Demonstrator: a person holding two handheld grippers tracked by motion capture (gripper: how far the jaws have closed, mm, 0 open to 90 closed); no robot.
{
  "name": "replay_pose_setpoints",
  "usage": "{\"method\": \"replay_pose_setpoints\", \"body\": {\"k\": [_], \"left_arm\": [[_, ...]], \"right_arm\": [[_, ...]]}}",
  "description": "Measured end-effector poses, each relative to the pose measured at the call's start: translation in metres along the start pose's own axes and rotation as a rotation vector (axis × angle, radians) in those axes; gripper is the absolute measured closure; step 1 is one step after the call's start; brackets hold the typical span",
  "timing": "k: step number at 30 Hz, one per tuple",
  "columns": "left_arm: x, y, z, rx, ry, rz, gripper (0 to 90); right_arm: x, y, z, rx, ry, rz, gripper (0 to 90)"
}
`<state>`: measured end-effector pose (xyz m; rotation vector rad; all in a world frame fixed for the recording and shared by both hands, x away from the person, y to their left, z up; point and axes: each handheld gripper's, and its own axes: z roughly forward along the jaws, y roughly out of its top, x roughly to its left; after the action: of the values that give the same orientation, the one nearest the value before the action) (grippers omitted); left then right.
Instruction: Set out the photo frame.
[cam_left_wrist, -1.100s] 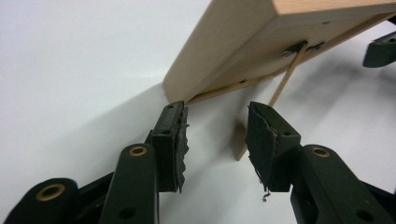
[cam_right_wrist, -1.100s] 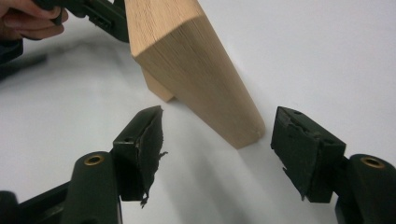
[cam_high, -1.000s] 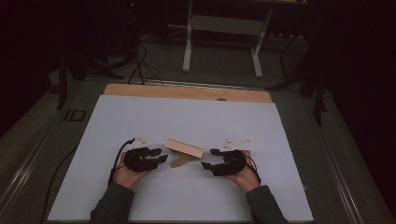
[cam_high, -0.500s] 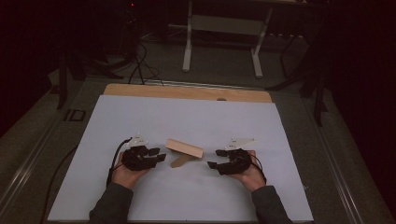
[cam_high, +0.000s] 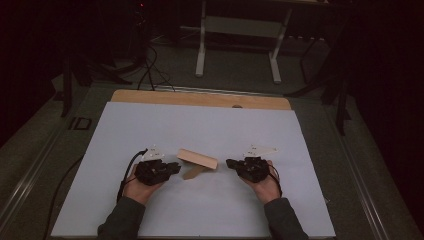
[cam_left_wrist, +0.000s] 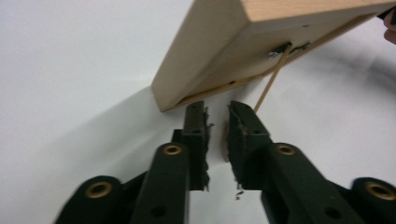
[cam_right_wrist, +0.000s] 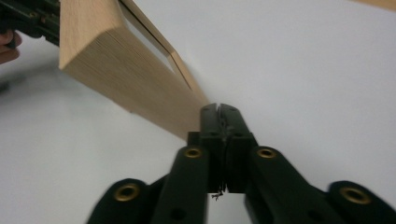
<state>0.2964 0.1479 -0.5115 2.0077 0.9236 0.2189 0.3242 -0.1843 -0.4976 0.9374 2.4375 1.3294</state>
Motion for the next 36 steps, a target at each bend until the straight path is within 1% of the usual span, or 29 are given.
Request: {"method": "replay_pose_setpoints", "body": {"k": [2,3,5,6,7,8,11,12,16,18,22,33,36], "left_arm": [[-0.003,0.001,0.001,-0.002,0.003,0.008,89.7],[-0.004,0.002,0.002,-0.001,0.002,0.013,89.7],[-0.008,0.004,0.004,0.002,0.004,0.03,89.9],[-0.008,0.004,0.004,0.002,0.004,0.03,89.9],[-0.012,0.006,0.006,0.004,0.012,0.044,89.9],[-0.012,0.006,0.007,0.004,0.018,0.049,89.9],[-0.013,0.008,0.009,0.004,0.022,0.05,90.0],[-0.014,0.009,0.011,0.005,0.029,0.052,90.0],[-0.014,0.01,0.011,0.008,0.048,0.061,89.9],[-0.014,0.01,0.011,0.008,0.048,0.061,89.9],[-0.014,0.014,0.013,0.009,0.057,0.064,89.9],[-0.012,0.017,0.017,0.016,0.074,0.064,89.9],[-0.011,0.018,0.018,0.019,0.072,0.063,89.9]], "right_arm": [[0.008,0.004,0.005,-0.016,-0.023,-0.021,89.7],[0.008,0.004,0.005,-0.016,-0.023,-0.021,89.7],[0.01,0.007,0.007,-0.028,-0.037,-0.024,89.7],[0.01,0.007,0.007,-0.028,-0.037,-0.024,89.7],[0.012,0.01,0.008,-0.043,-0.041,-0.015,89.7],[0.012,0.011,0.009,-0.047,-0.041,-0.013,89.7],[0.012,0.012,0.009,-0.057,-0.04,-0.012,89.7],[0.013,0.013,0.009,-0.06,-0.036,-0.005,89.7],[0.014,0.016,0.01,-0.067,-0.031,-0.013,89.6],[0.015,0.017,0.01,-0.066,-0.029,-0.011,89.6],[0.018,0.019,0.012,-0.085,-0.034,-0.013,89.3],[0.019,0.017,0.015,-0.069,-0.019,-0.013,89.3],[0.018,0.016,0.015,-0.066,-0.019,-0.016,89.3]]}}
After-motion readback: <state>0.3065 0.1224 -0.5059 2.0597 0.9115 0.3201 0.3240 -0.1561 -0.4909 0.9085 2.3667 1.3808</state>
